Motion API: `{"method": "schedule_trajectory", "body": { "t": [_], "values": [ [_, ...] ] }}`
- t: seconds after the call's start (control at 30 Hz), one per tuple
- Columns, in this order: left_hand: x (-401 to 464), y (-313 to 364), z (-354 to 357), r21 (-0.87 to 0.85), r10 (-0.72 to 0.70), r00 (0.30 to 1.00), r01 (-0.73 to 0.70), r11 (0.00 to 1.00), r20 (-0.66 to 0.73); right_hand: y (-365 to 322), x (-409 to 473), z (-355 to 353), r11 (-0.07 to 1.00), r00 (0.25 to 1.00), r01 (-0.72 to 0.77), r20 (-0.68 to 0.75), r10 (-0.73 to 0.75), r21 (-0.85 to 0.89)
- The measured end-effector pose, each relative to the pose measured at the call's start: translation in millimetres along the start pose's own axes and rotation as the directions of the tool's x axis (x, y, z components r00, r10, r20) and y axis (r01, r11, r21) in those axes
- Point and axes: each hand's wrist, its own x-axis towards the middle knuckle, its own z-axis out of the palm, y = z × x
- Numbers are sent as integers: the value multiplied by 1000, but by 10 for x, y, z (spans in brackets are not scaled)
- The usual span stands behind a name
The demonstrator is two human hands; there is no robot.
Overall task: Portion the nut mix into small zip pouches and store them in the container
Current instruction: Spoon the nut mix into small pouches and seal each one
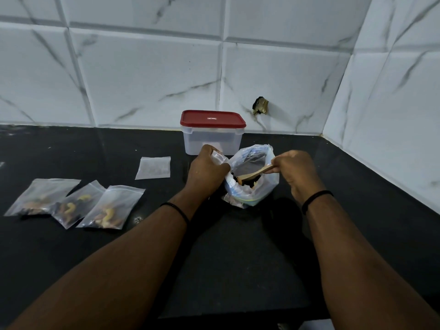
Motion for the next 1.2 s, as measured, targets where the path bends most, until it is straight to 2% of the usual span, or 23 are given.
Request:
{"method": "schedule_trajectory", "body": {
  "t": [0.2,0.37,0.77,0.87,0.97,1.07,1.13,1.2],
  "values": [
    [11,4,-2,-5,-14,1000,14,1000,3,-62,-88,3,976,989,-147,45,142,159],
    [8,0,-8,-23,1,1000,-1,1000,6,-140,-173,-24,957,984,-175,61,166,230],
    [-25,25,-28,-90,20,998,-15,996,61,-163,-85,-40,924,992,-10,-116,59,382],
    [-24,22,-30,-78,40,997,-35,996,65,-184,-92,6,921,991,83,-133,-35,380],
    [-19,27,-31,-81,49,996,-43,996,75,-209,-163,76,902,957,291,-83,-279,320],
    [-8,20,-26,-108,65,996,-58,992,61,-255,-254,127,789,804,567,53,-593,237],
    [-1,11,-22,-124,67,996,-61,990,50,-269,-272,134,728,731,635,106,-675,258],
    [4,7,-18,-122,58,997,-52,991,49,-280,-281,105,693,695,670,105,-711,267]
  ]
}}
